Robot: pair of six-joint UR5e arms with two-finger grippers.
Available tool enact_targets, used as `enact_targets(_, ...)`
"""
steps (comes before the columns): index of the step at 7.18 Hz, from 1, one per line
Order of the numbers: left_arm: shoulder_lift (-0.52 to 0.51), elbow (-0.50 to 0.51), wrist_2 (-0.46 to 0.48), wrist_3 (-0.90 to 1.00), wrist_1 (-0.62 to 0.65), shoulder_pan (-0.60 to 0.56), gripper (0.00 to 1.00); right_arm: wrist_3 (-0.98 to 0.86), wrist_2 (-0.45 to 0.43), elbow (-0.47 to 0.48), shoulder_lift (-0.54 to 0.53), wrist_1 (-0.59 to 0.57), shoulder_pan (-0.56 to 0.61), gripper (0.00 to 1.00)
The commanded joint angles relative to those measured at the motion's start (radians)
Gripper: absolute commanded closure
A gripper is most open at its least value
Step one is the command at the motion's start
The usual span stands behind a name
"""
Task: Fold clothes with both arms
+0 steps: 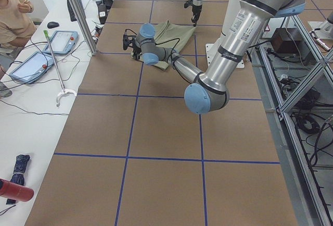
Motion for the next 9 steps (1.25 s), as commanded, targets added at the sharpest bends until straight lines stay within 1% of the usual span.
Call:
enact_targets(1, 0.005, -0.026, -0.070, -0.001, 0.002, 0.002, 0.61, 0.068, 0.000, 0.066, -0.018, -0.002, -0.191, 1.00)
enact_targets(2, 0.007, -0.029, -0.093, -0.001, 0.002, 0.002, 0.60, 0.074, -0.001, 0.061, -0.037, -0.003, -0.205, 0.99)
enact_targets(3, 0.007, -0.029, -0.121, -0.005, 0.004, 0.002, 0.58, 0.152, -0.012, 0.066, -0.038, -0.002, -0.204, 0.01)
enact_targets(4, 0.005, -0.040, -0.147, -0.078, 0.004, 0.003, 0.58, 0.160, -0.007, 0.069, -0.035, -0.002, -0.157, 0.00)
enact_targets(5, 0.030, -0.069, -0.144, -0.144, 0.005, 0.047, 0.57, 0.160, -0.001, 0.107, -0.028, -0.002, -0.052, 0.00)
enact_targets(6, 0.069, -0.092, -0.141, -0.209, 0.005, 0.086, 0.57, 0.159, -0.003, 0.104, -0.013, -0.002, 0.077, 0.00)
enact_targets(7, 0.082, -0.100, -0.134, -0.262, 0.005, 0.135, 0.56, 0.139, 0.000, 0.092, -0.002, -0.002, 0.230, 0.00)
enact_targets(8, 0.090, -0.098, -0.062, -0.325, 0.005, 0.216, 0.56, 0.042, 0.003, 0.049, 0.054, -0.003, 0.343, 0.00)
enact_targets(9, 0.090, -0.095, -0.020, -0.365, 0.009, 0.271, 0.56, -0.090, 0.016, -0.050, 0.130, -0.003, 0.423, 0.00)
